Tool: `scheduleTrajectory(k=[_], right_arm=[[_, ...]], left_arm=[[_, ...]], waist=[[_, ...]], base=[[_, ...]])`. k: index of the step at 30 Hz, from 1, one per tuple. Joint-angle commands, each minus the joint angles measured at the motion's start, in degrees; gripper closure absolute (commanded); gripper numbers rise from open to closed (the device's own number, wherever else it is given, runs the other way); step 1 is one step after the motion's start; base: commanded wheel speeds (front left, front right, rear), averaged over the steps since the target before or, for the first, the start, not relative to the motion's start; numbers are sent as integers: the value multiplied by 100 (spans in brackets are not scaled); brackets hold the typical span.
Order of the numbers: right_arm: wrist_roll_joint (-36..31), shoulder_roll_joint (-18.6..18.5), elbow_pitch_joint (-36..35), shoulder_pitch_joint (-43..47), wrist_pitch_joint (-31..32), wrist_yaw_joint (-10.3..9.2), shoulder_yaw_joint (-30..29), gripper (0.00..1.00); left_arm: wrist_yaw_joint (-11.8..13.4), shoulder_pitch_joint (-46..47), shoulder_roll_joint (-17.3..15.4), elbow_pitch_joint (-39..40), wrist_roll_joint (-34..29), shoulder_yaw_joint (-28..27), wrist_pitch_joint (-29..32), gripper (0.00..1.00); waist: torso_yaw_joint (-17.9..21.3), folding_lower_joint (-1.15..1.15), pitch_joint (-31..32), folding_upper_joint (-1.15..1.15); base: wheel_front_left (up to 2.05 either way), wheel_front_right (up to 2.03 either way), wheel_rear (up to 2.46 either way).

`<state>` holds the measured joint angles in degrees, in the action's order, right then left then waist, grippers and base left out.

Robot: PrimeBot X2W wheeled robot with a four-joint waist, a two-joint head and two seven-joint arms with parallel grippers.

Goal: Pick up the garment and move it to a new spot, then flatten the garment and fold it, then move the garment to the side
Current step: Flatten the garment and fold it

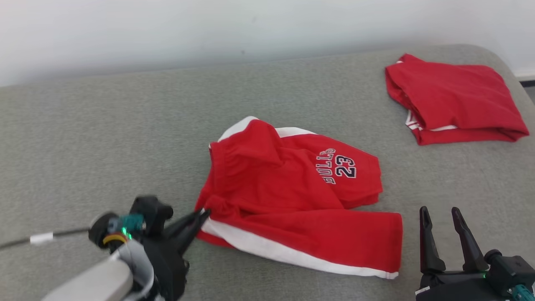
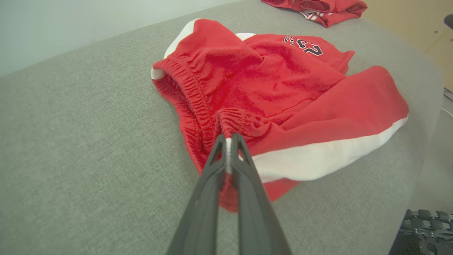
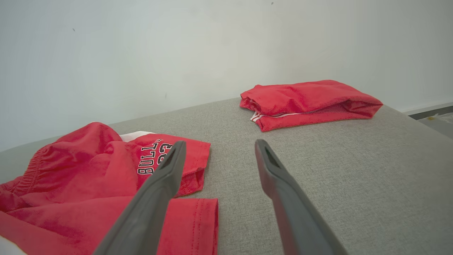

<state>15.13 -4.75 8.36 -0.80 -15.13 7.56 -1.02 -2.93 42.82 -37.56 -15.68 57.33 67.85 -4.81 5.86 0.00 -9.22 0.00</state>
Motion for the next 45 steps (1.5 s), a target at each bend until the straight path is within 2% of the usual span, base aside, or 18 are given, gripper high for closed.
scheduleTrajectory(k=[1, 7, 13, 14, 15, 16, 25, 31, 32, 38, 45], right_arm=[[15, -24, -2, 69, 0, -17, -14, 0], [0, -49, 19, 143, 0, -17, -44, 0], [-3, -106, 85, 184, 0, -18, -74, 0], [-1, -123, 96, 186, 0, -18, -71, 0], [7, -137, 106, 186, 0, -18, -72, 0], [15, -146, 113, 189, 0, -18, -69, 0], [39, -182, 99, 253, 1, -18, -85, 0], [55, -218, 97, 275, 0, -18, -105, 0], [55, -218, 97, 275, 0, -18, -105, 0], [65, -233, 100, 357, 0, -18, -116, 0], [75, -224, 96, 486, 1, -18, -128, 0]], left_arm=[[54, -233, 33, 33, 82, -7, -142, 100], [338, -1091, 202, -14, 314, -166, -843, 100], [391, -1622, 443, -206, 211, -394, -1026, 100], [421, -1661, 482, -230, 134, -460, -1034, 74], [425, -1718, 540, -240, 81, -554, -1040, 8], [418, -1770, 598, -213, 5, -697, -1044, 0], [362, -2606, 989, 222, -1063, -2542, -1039, 0], [379, -3229, 1332, 658, -2004, -4025, -1039, 0], [379, -3229, 1332, 658, -2004, -4025, -1039, 0], [421, -3848, 1703, 1016, -3027, -5176, -1040, 0], [224, -4384, 2115, 1246, -3626, -6033, -1041, 0]], waist=[[-218, 0, 106, 0], [-447, 0, 134, 0], [-633, 0, 217, 0], [-653, 0, 236, 0], [-673, 0, 259, 0], [-689, 0, 278, 0], [-762, 0, 464, 0], [-740, 0, 587, 0], [-740, 0, 587, 0], [-705, 0, 725, 0], [-708, 0, 861, 0]], base=[[0, 0, 0], [0, 0, 0], [0, 0, 0], [0, 0, 0], [0, 0, 0], [0, 0, 0], [0, 0, 0], [0, 0, 0], [0, 0, 0], [0, 0, 0], [0, 0, 0]])
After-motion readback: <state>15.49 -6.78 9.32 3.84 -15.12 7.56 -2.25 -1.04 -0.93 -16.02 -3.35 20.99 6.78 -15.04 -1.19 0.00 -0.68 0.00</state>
